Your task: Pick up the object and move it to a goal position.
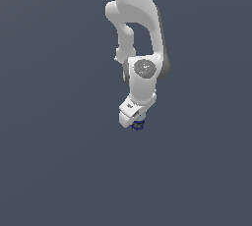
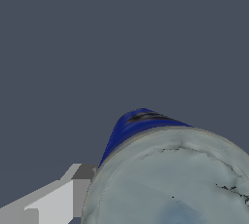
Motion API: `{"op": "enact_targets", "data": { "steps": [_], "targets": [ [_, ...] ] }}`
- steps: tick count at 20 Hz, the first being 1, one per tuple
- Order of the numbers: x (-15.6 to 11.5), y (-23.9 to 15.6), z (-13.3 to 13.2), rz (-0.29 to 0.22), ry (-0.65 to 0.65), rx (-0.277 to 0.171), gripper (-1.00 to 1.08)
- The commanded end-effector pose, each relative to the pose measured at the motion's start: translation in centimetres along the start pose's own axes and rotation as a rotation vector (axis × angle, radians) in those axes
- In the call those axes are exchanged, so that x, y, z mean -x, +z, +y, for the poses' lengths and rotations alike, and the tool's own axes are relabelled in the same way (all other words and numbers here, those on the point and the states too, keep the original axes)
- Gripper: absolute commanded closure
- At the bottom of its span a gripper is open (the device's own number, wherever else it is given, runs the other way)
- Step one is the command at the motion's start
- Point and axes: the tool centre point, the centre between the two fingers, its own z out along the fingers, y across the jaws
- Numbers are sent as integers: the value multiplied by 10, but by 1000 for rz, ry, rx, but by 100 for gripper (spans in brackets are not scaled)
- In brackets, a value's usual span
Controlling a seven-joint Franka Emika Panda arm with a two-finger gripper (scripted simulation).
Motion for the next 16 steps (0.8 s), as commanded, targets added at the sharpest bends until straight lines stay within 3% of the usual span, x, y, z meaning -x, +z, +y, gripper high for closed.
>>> {"op": "enact_targets", "data": {
  "steps": [1,16],
  "targets": [
    [4,-7,-6,3,0,4,108],
    [55,-65,-79,2,0,5,108]
  ]
}}
